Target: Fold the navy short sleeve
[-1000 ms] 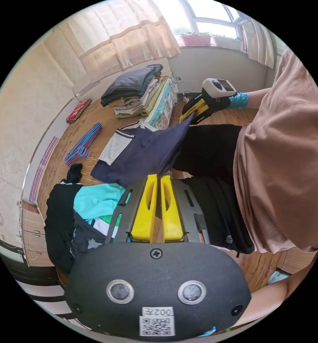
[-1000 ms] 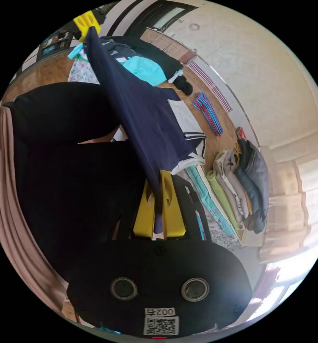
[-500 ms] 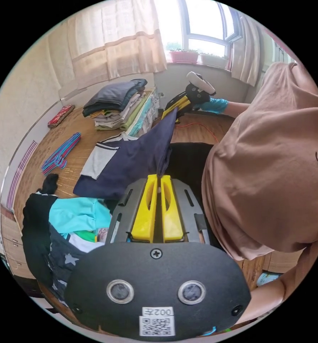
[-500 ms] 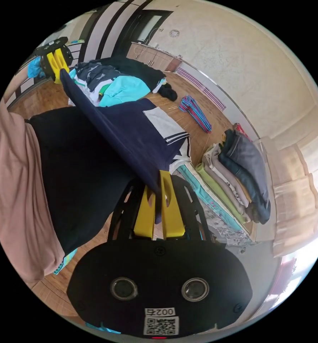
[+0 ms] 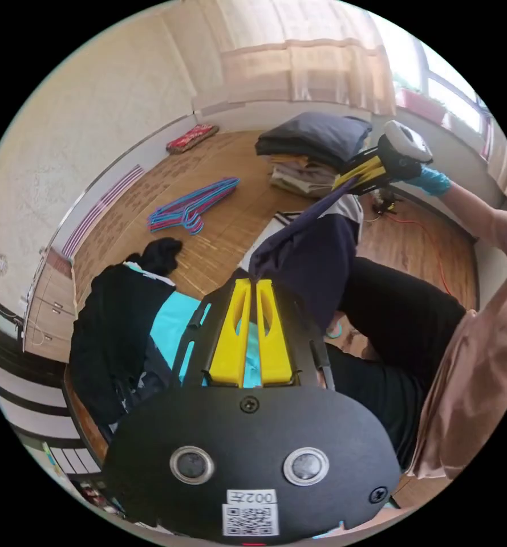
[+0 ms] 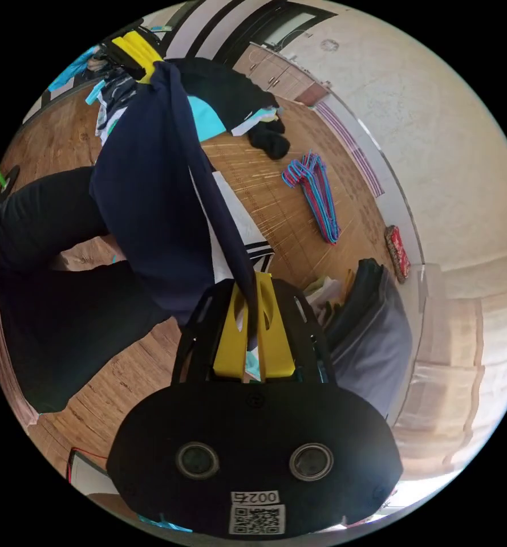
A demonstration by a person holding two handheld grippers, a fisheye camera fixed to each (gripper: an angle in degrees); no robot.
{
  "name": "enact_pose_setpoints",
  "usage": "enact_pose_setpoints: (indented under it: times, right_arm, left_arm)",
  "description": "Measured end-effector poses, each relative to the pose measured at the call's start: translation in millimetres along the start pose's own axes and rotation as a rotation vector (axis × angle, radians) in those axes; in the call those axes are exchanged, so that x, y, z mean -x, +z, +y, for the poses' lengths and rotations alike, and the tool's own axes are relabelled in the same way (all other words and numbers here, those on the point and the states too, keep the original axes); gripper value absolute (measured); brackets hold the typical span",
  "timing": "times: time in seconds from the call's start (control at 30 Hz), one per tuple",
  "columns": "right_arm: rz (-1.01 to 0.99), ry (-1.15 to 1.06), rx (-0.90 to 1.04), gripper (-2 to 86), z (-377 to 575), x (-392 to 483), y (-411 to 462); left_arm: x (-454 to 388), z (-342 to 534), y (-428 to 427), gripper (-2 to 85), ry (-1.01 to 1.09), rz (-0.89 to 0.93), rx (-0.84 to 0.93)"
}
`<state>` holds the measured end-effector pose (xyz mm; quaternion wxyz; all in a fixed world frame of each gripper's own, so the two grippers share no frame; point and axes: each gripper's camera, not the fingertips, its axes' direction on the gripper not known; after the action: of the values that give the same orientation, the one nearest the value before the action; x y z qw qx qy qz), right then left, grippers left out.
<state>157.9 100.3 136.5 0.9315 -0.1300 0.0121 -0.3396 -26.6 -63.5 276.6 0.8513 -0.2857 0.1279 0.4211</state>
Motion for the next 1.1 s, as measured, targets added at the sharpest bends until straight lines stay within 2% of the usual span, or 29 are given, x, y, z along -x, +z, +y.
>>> enact_pose_setpoints:
  times: [0.17, 0.43, 0.53, 0.7, 0.8, 0.93, 1.1]
  right_arm:
    - [-0.108, 0.018, 0.098, -0.8, -42.6, -62.2, 85.3]
    - [-0.18, 0.117, 0.174, 1.0, -68.9, -138.0, 170.2]
    - [-0.279, 0.232, 0.152, 4.1, -64.7, -182.6, 181.6]
    - [-0.264, 0.341, 0.118, 4.0, -53.6, -237.2, 185.7]
    - [-0.351, 0.396, 0.006, 5.1, -51.5, -257.4, 185.0]
    - [-0.352, 0.467, -0.017, 7.0, -57.0, -277.5, 210.3]
    - [-0.373, 0.528, -0.031, 7.0, -59.5, -304.9, 229.4]
  left_arm:
    - [29.0, -36.1, 85.1, -1.0, -0.067, -0.013, 0.166]
    - [67.0, -65.8, 177.6, -0.4, -0.224, 0.021, 0.27]
    - [80.5, -70.3, 191.6, 1.3, -0.294, 0.048, 0.261]
    - [99.4, -79.5, 193.7, 2.6, -0.424, 0.053, 0.191]
    - [102.5, -86.2, 195.2, 3.3, -0.459, 0.083, 0.119]
    - [102.0, -101.5, 224.3, 4.1, -0.44, 0.076, 0.184]
    - [110.6, -122.1, 243.9, 3.2, -0.46, 0.089, 0.173]
